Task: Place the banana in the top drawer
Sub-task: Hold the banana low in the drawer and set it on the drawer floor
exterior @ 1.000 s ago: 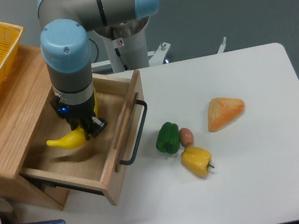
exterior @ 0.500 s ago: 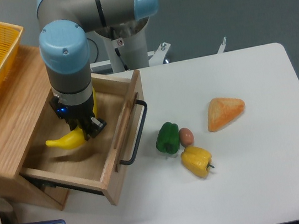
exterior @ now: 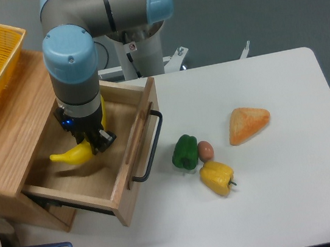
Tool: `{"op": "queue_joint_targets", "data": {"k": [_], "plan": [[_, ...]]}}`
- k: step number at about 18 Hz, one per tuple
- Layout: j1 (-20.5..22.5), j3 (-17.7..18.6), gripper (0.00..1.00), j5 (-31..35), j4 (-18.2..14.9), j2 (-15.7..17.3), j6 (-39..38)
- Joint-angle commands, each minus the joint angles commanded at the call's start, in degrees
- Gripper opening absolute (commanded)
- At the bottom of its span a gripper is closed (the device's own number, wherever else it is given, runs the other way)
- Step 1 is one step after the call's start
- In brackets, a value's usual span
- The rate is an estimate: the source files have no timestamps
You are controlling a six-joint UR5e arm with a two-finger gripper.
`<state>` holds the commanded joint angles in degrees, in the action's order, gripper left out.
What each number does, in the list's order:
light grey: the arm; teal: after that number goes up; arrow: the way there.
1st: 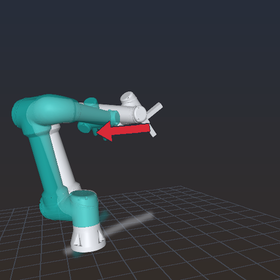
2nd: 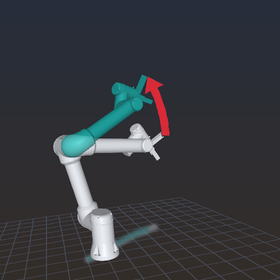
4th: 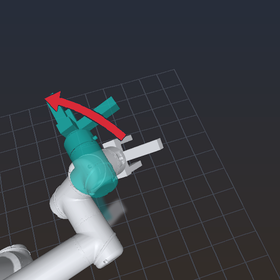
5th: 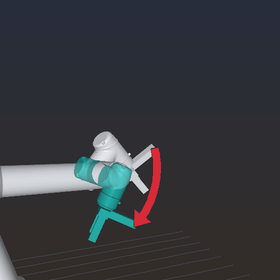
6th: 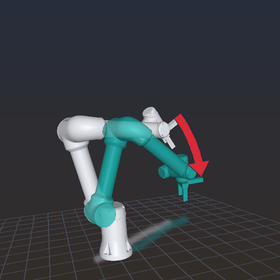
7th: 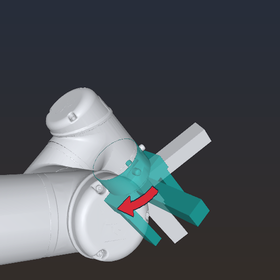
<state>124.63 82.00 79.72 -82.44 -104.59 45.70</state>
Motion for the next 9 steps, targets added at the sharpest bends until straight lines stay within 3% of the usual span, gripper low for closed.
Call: {"op": "queue_joint_targets", "data": {"k": [9], "plan": [[0.00, 0.09, 0.38, 0.00, 0.70, -0.26, -0.09]]}}
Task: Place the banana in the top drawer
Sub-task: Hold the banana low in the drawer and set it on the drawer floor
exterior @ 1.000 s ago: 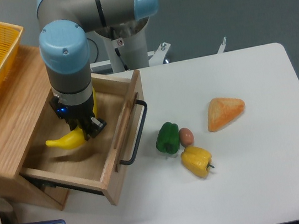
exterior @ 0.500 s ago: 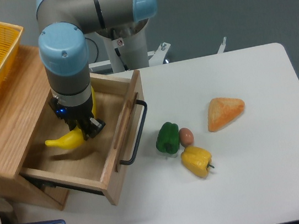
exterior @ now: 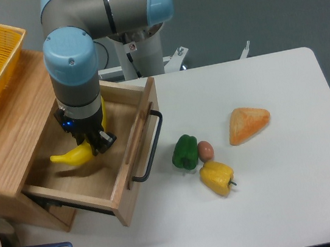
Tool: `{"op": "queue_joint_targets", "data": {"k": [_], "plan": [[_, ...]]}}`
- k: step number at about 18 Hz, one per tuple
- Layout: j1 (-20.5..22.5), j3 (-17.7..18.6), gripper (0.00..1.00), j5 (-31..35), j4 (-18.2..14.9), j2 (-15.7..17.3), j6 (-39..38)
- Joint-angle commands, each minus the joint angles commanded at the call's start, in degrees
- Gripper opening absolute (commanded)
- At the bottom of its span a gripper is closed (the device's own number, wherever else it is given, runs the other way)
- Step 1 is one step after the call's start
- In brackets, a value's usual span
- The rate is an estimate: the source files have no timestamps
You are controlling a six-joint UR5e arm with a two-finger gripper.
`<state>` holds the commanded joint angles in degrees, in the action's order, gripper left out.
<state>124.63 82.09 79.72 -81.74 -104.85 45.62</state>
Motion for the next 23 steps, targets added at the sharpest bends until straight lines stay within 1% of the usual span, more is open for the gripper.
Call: {"op": "queue_joint_targets", "data": {"k": [14, 17, 21, 23], "plan": [[-0.35, 0.09, 0.43, 0.09, 0.18, -0.09, 0.09], [-0.35, 0.09, 0.46, 0.09, 0.27, -0.44, 0.18], [-0.35, 0.09, 0.53, 0.09, 0.27, -0.35, 0.35], [-0.35, 0.09, 0.53, 0.09, 0.27, -0.35, 0.35]]}}
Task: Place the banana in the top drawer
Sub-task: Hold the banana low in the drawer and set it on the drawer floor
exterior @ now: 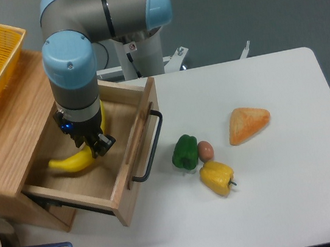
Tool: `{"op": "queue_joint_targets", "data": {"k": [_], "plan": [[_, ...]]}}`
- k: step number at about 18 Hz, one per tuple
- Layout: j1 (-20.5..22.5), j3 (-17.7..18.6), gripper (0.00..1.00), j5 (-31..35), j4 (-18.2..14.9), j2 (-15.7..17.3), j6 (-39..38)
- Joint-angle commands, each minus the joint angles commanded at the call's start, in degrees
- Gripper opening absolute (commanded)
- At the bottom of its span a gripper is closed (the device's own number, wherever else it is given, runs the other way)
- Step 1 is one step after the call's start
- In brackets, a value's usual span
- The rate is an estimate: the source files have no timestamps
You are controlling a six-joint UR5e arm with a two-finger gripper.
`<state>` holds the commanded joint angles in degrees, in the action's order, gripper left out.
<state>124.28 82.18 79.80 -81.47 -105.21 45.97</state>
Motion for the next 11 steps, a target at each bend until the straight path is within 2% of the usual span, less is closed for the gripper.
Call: {"op": "queue_joint_targets", "data": {"k": [4, 6, 7, 9, 10, 11], "plan": [[0.00, -0.09, 0.54, 0.00, 0.00, 0.09, 0.17], [0.00, -0.44, 0.61, 0.09, 0.00, 0.26, 0.26], [0.00, -0.53, 0.68, 0.52, 0.09, 0.35, 0.35], [0.09, -0.61, 0.95, 1.93, 0.00, 0.44, 1.14], [0.09, -0.62, 1.00, 2.46, -0.17, 0.44, 1.66], [0.17, -0.62, 1.00, 2.72, -0.09, 0.53, 1.84]]}}
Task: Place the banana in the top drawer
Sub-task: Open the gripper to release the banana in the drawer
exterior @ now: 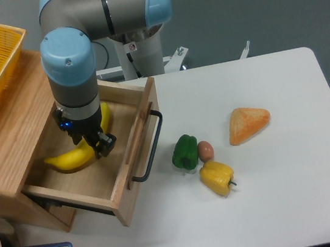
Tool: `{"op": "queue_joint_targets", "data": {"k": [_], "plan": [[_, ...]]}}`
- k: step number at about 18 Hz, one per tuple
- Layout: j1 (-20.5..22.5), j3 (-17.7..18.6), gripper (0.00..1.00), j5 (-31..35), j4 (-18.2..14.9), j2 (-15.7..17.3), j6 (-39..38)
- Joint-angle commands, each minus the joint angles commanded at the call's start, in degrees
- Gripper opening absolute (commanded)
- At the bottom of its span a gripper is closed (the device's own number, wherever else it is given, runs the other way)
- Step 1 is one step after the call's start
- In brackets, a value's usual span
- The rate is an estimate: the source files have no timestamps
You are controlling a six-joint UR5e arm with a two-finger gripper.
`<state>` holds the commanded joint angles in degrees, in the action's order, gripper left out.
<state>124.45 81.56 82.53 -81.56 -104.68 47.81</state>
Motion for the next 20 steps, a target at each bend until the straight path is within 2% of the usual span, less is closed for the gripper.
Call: {"op": "queue_joint_targets", "data": {"k": [9, 14, 20], "plan": [[1.49, -0.18, 1.00, 0.44, -0.17, 1.14, 0.70], [3.08, -0.09, 1.00, 0.53, -0.61, 3.34, 1.05], [6.41, 0.44, 1.00, 0.62, -1.23, 4.66, 11.06]]}}
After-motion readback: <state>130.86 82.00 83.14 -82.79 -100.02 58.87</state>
